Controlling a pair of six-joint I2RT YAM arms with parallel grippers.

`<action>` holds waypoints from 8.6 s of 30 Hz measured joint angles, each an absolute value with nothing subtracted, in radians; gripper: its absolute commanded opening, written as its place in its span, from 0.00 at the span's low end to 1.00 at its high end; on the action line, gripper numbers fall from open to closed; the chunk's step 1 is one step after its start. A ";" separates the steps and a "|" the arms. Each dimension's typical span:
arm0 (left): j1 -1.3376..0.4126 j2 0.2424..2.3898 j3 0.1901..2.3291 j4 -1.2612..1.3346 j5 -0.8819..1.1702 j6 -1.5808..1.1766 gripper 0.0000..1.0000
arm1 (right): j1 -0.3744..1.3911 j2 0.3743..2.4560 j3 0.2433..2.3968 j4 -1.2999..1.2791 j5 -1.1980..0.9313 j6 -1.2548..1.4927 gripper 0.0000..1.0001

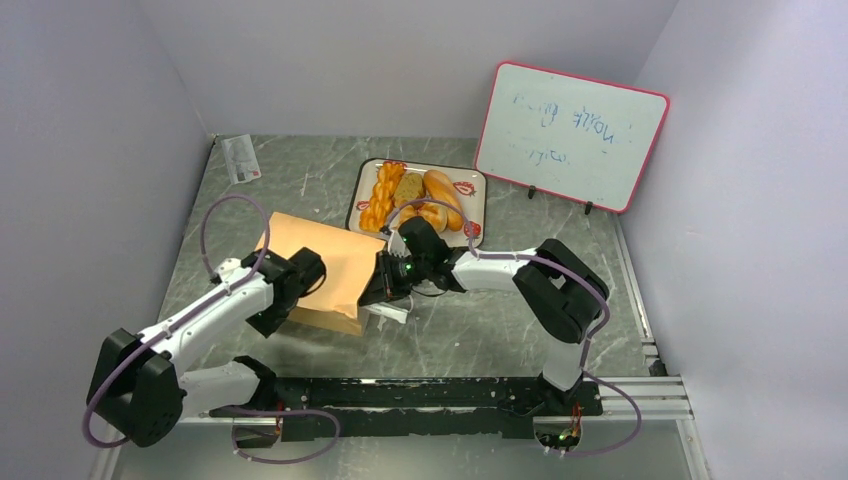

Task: Take the fake bread out of the paper bag
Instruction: Adjust the paper bag at the center of the board, then take out the fake bread from the paper bag.

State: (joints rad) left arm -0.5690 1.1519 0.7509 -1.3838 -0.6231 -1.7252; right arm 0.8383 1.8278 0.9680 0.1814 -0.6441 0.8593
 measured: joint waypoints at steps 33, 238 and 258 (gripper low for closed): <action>-0.069 1.410 0.989 -0.656 -0.591 -0.878 0.15 | 0.859 1.845 0.991 0.279 -0.523 0.959 0.00; -0.427 1.179 1.092 -0.700 -0.410 -0.434 0.43 | 0.960 1.184 1.060 -0.553 -0.037 0.934 0.00; -0.429 0.793 1.187 -0.743 -0.784 -0.527 0.42 | 0.974 2.123 2.320 -0.634 -0.189 0.686 0.00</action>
State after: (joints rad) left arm -0.4286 0.7929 1.1870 -0.7429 -0.7841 -0.5270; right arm 0.9745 2.1235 2.3203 -0.6338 -0.1894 0.6861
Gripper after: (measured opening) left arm 0.420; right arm 0.248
